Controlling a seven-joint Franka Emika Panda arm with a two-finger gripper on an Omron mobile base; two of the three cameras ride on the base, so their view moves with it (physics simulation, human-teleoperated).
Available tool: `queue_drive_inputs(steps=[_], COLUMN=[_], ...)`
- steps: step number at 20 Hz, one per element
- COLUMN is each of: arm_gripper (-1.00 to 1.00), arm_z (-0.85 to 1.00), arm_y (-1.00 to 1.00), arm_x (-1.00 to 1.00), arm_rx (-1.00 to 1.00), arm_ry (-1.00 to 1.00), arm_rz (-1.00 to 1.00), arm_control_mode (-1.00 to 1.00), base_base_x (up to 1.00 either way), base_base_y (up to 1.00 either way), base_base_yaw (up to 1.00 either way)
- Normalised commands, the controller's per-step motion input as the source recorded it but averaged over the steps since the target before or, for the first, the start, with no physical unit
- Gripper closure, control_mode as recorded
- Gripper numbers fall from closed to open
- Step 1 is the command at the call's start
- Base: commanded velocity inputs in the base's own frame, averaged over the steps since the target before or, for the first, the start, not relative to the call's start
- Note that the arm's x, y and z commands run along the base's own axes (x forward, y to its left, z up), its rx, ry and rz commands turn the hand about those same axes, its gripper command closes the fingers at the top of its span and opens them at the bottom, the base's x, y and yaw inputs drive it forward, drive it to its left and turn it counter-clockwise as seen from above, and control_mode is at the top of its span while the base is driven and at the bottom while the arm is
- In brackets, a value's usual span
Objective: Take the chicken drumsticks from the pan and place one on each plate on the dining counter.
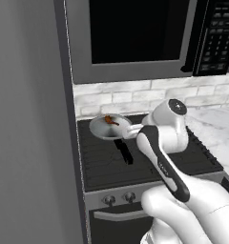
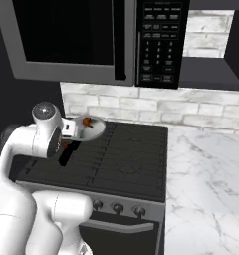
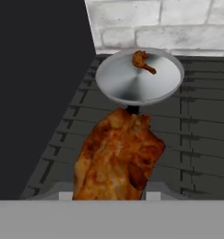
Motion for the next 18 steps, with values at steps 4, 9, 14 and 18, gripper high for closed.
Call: queue_drive_inputs(steps=[4, 9, 14, 18], arm_gripper=[1.0, 1.0, 1.0, 1.0], arm_z=[0.63, 0.62, 0.53, 0.29], arm_y=[-0.31, -0.26, -0.2, -0.02], arm_x=[-0.8, -0.85, -0.85, -0.51], arm_rx=[0.0, -0.01, -0.1, -0.24], arm_ry=[0.01, 0.0, 0.0, 0.11], arm_rz=[0.0, 0.0, 0.0, -0.02], arm_control_mode=[-1.0, -1.0, -1.0, -1.0], base_base_x=[0.0, 0.0, 0.0, 0.0], base_base_y=[0.0, 0.0, 0.0, 0.0], base_base_yaw=[0.0, 0.0, 0.0, 0.0])
